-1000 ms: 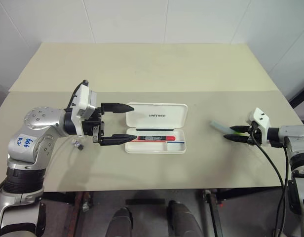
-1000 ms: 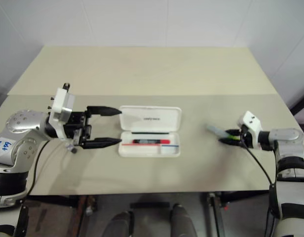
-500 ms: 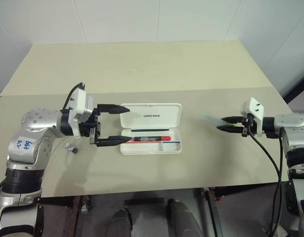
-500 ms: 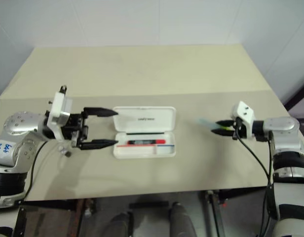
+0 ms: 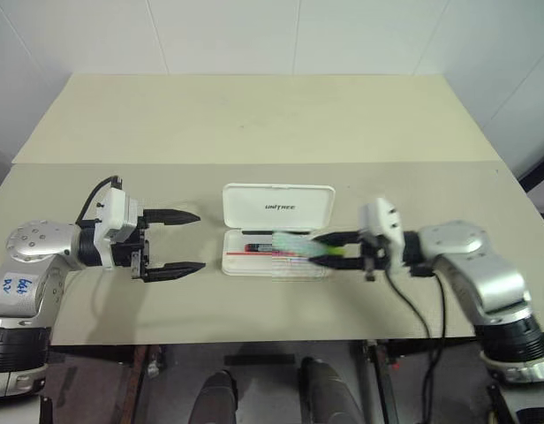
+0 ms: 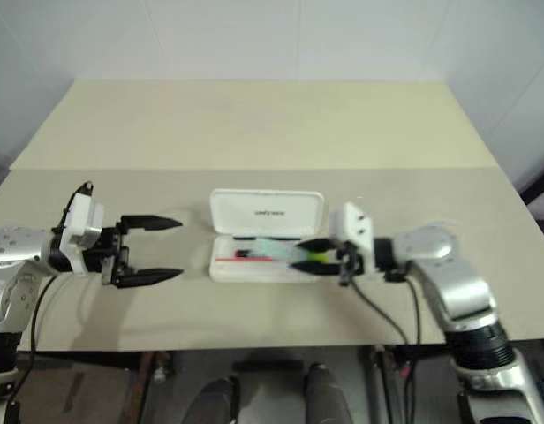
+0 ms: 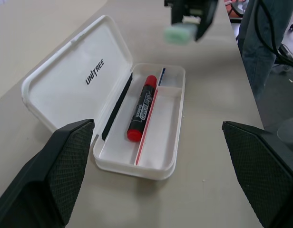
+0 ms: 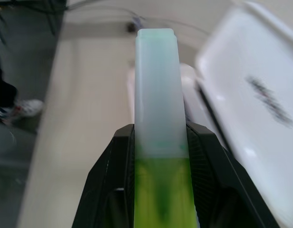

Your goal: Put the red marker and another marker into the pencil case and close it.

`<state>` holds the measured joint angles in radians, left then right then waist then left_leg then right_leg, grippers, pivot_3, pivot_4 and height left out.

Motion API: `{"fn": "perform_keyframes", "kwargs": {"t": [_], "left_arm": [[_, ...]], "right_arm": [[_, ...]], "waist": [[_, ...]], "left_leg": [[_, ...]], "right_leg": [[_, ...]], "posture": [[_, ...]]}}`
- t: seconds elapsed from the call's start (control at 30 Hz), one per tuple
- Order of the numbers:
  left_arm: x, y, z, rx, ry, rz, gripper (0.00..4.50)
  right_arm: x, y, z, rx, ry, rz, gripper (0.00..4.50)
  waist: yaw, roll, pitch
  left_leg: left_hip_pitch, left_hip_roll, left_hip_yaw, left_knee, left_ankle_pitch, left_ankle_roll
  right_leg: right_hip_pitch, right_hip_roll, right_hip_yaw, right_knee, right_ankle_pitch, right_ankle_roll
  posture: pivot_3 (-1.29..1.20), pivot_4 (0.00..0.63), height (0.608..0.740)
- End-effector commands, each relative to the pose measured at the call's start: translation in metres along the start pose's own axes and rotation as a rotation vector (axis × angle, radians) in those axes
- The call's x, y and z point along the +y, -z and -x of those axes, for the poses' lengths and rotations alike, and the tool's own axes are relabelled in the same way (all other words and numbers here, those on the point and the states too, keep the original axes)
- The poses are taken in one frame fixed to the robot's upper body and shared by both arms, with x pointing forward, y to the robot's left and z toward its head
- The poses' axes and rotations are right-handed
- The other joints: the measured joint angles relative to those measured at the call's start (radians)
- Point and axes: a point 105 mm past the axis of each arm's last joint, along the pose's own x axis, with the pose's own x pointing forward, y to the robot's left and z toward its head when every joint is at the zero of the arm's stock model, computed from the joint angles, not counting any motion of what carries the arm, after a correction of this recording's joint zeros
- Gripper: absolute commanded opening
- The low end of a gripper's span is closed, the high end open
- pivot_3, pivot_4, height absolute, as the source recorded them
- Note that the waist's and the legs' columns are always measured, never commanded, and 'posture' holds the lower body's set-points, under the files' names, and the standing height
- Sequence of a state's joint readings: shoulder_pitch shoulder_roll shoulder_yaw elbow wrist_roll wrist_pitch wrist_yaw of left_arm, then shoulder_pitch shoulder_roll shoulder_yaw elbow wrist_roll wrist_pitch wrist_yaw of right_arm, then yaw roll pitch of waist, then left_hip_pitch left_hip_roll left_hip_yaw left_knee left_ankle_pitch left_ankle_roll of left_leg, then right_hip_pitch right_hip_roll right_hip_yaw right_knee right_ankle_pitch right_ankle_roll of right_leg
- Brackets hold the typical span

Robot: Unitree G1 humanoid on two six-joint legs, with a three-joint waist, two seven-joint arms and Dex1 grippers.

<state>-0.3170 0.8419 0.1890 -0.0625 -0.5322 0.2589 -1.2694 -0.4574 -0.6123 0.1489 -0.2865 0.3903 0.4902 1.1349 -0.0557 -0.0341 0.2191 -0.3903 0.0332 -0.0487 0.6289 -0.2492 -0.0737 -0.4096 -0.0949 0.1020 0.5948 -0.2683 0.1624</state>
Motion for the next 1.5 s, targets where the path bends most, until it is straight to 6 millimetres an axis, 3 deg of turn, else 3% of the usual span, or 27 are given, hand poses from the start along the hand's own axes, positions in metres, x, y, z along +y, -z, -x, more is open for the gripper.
{"fn": "perform_keyframes", "kwargs": {"t": [0.03, 0.27, 0.63, 1.3, 1.5], "left_arm": [[-0.001, -0.005, 0.003, 0.002, -0.016, -0.034, 4.5], [-0.002, -0.005, 0.002, 0.004, -0.011, -0.028, 4.5], [-0.004, -0.007, 0.0, -0.003, -0.01, -0.029, 4.5], [-0.003, -0.011, 0.0, -0.007, -0.03, -0.039, 4.5], [-0.003, -0.011, -0.002, -0.013, -0.028, -0.038, 4.5]], "right_arm": [[0.003, -0.007, -0.021, -0.011, 0.01, 0.024, 1.11], [-0.006, 0.005, -0.048, 0.052, -0.01, 0.071, 1.11], [-0.012, 0.013, -0.068, 0.107, -0.123, 0.142, 1.11], [-0.022, 0.016, -0.083, 0.131, -0.149, 0.159, 1.11], [-0.024, 0.013, -0.083, 0.117, -0.148, 0.201, 3.2]], "waist": [[0.0, 0.0, 0.0], [0.001, -0.001, 0.0], [-0.003, -0.001, 0.0], [-0.004, -0.001, 0.0], [-0.004, -0.001, 0.0]], "left_leg": [[0.0, 0.0, 0.0, 0.0, 0.0, 0.0], [0.0, 0.0, 0.0, 0.0, 0.0, 0.0], [0.0, 0.001, 0.0, -0.002, 0.0, 0.0], [0.0, 0.001, 0.0, -0.001, 0.0, 0.0], [0.0, 0.001, 0.0, -0.002, 0.0, 0.0]], "right_leg": [[0.0, 0.0, 0.0, 0.0, -0.001, -0.002], [0.0, 0.0, 0.0, 0.0, 0.0, -0.002], [-0.002, 0.0, -0.001, 0.001, 0.004, 0.006], [-0.002, 0.0, -0.001, 0.002, 0.004, 0.006], [-0.002, 0.0, -0.001, 0.002, 0.004, 0.006]], "posture": [[0.0, 0.15, 0.74], [0.0, 0.15, 0.74], [0.0, 0.15, 0.74], [0.0, 0.15, 0.74], [0.0, 0.15, 0.74]]}}
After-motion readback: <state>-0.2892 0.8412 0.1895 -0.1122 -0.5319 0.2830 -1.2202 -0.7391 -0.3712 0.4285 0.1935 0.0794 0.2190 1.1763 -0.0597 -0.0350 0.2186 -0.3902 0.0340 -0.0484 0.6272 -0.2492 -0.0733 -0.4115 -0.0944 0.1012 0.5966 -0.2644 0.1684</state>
